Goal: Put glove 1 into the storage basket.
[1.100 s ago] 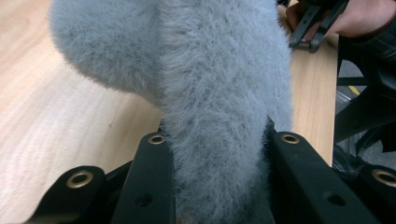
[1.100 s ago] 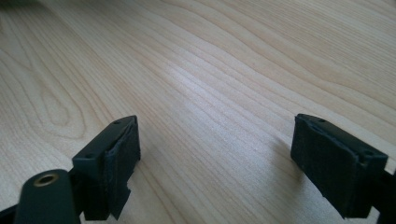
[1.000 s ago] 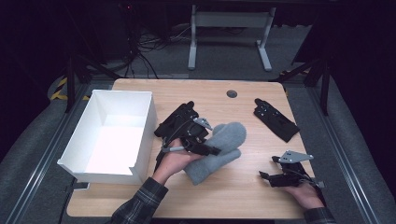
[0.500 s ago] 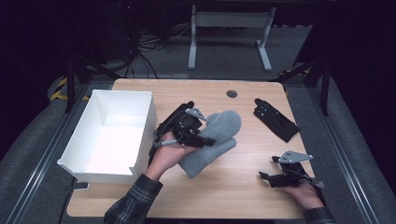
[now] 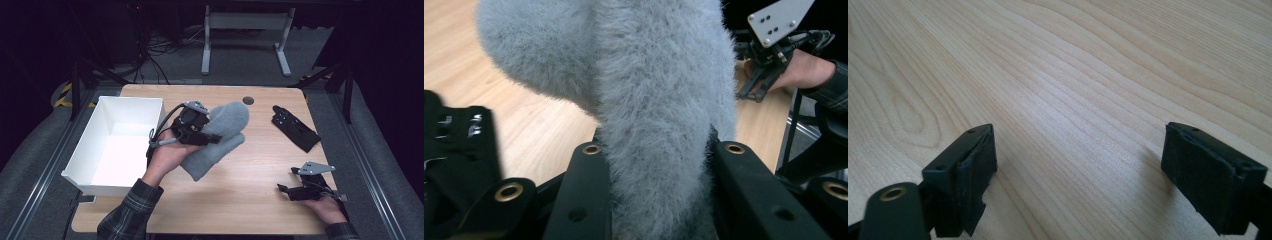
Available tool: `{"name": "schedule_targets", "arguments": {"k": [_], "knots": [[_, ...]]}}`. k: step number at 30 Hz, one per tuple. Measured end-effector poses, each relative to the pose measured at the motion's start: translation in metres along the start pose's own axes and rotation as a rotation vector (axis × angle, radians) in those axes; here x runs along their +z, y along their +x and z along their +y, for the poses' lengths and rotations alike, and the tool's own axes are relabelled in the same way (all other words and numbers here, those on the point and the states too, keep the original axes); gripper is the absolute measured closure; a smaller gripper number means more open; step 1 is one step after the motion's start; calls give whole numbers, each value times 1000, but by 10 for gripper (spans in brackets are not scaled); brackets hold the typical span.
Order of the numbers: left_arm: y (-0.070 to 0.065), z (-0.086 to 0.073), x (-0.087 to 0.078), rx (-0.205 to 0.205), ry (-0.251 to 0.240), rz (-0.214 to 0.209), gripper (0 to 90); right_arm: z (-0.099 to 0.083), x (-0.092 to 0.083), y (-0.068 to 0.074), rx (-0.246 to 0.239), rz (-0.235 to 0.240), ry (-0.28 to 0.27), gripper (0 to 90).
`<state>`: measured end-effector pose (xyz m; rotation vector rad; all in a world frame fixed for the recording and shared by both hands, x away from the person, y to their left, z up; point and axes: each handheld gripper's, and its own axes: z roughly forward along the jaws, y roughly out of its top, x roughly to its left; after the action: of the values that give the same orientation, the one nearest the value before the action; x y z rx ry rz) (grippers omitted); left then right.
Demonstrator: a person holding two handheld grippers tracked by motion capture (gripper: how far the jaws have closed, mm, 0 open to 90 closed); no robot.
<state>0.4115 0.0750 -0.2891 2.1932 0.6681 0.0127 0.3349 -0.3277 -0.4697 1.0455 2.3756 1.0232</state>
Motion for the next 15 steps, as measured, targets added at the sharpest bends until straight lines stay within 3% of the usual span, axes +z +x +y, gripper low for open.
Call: {"name": "schedule_targets", "arguments": {"k": [10,15], "knots": [[8,1,-31,-23,-18,43,716,0,0,0,0,0,0,149],[12,-1,-53,-32,-35,84,716,0,0,0,0,0,0,148]]}}
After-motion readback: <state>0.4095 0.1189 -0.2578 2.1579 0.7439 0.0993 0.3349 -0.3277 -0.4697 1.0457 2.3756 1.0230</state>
